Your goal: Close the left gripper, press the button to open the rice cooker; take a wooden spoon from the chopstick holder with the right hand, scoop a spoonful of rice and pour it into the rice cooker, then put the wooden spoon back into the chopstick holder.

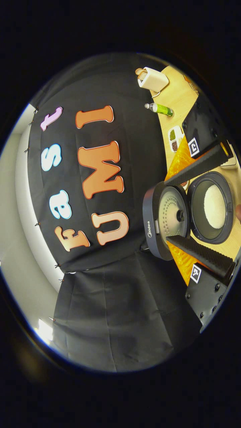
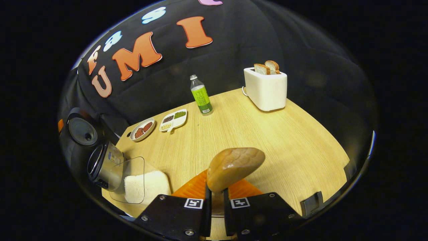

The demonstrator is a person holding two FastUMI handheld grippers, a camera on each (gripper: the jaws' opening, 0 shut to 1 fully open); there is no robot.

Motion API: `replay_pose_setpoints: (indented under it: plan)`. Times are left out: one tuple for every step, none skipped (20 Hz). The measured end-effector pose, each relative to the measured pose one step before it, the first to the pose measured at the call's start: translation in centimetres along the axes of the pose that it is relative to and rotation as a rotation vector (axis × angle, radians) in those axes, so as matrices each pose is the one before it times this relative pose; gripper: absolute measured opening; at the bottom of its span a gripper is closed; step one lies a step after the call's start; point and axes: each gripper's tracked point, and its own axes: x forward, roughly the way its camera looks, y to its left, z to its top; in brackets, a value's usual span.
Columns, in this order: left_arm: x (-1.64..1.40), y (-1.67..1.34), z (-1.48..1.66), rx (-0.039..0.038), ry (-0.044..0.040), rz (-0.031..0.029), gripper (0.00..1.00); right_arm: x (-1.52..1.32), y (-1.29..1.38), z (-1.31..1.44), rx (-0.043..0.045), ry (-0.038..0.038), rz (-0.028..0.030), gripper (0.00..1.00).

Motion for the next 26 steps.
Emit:
replay_pose_setpoints:
  plan:
    - [0.304,0.466,0.38,-0.00342,-0.00581,0.0081,0.93,-0.001,-0.373,0.038,0.00792,0.00447,-0.00837,0.17]
    - [0.388,0.284,0.111,-0.00279,-0.00372,0.00504,0.93,-0.179,-0.54,0.01,0.00839,0.00459,-0.01006,0.33]
    - [0.366,0.341,0.359,-0.00335,-0.00538,0.00552,0.93,-0.311,-0.525,0.15,0.00772,0.00173,-0.0136,0.29]
    - [0.293,0.178,0.262,-0.00668,-0.00141,-0.0024,0.93,-0.21,-0.492,0.14,0.0072,-0.00301,-0.01117,0.41]
    - [0.28,0.131,0.429,-0.00936,-0.00415,-0.00321,0.93,-0.368,-0.333,0.411,0.00759,-0.00782,-0.00594,0.45]
    - [0.331,0.299,0.575,-0.0127,-0.00654,-0.00081,0.93,-0.331,-0.296,0.478,0.00511,-0.01222,-0.00655,0.56]
    - [0.41,0.173,0.537,-0.01351,-0.00231,-0.00388,0.93,-0.387,-0.295,0.655,-0.0005,-0.01438,-0.0076,0.52]
    - [0.509,0.191,0.471,-0.01285,-0.00191,-0.00464,1.0,-0.475,-0.302,0.613,-0.00555,-0.01626,-0.00628,0.69]
    - [0.563,0.172,0.631,-0.01489,0.00294,-0.00774,0.98,-0.406,-0.266,0.771,-0.01001,-0.01843,-0.01009,0.72]
    - [0.561,0.048,0.49,-0.01704,0.00439,-0.00809,0.95,-0.294,-0.242,0.587,-0.01186,-0.01532,-0.00803,0.78]
    - [0.62,0.382,0.561,-0.0136,0.00467,0.00018,0.93,-0.234,-0.156,0.761,-0.01101,-0.01505,-0.00699,0.81]
    - [0.722,0.412,0.512,-0.00764,0.00652,0.00243,0.93,-0.466,-0.104,0.685,-0.0116,-0.01527,-0.00401,0.84]
    - [0.667,0.462,0.446,-0.00668,0.00933,0.00657,0.93,-0.427,0.01,0.795,-0.01196,-0.01772,-0.00111,0.86]
    - [0.841,0.331,0.479,-0.01164,0.0072,0.00028,0.93,-0.315,0.02,0.779,-0.01129,-0.02078,-0.0011,0.87]
    - [0.723,0.032,0.384,-0.01434,0.01364,-0.00875,0.96,-0.378,0.098,0.879,-0.01045,-0.01994,-0.00023,0.88]
    - [0.67,0.222,0.592,-0.01655,-0.00341,-0.00159,1.0,-0.513,0.061,0.747,-0.00855,-0.01787,0.00239,0.88]
    - [0.924,-0.039,0.404,-0.00987,0.00854,-0.00973,1.0,-0.387,0.297,1.011,-0.00668,-0.02063,0.00458,0.88]
    - [0.912,0.118,-0.153,-0.00135,0.01937,0.00332,0.99,-0.344,0.183,0.951,-0.00744,-0.02113,0.00504,0.88]
    - [1.047,-0.043,-0.227,-0.00266,0.02582,-0.00712,0.97,-0.294,0.278,0.906,-0.00901,-0.01963,0.00554,0.89]
    - [0.786,-0.093,-0.632,-0.01128,0.03385,0.00105,0.96,-0.268,0.173,0.922,-0.01155,-0.02333,0.00209,0.89]
    - [0.847,-0.052,-0.429,-0.02749,0.03103,-0.00516,0.94,-0.282,0.23,1.038,-0.00849,-0.02238,0.00524,0.89]
    - [0.651,-0.058,-0.822,-0.02893,0.0478,-0.00069,0.93,-0.256,0.182,0.799,-0.0075,-0.02196,0.00324,0.89]
    - [0.783,0.25,-0.419,-0.02326,0.02554,0.00182,0.98,-0.248,0.16,0.814,-0.00799,-0.01789,0.00242,0.89]
    - [0.705,0.154,-1.02,-0.00493,0.04331,0.004,0.94,-0.203,0.091,0.581,-0.00916,-0.01689,0.00229,0.89]
    - [0.69,0.283,-0.708,0.00677,0.03496,0.01109,0.93,-0.168,0.143,0.566,-0.00792,-0.01397,0.00292,0.89]
    - [0.523,-0.065,-1.262,0.00261,0.04834,-0.00243,0.97,-0.193,0.184,0.408,-0.00675,-0.01212,0.00496,0.89]
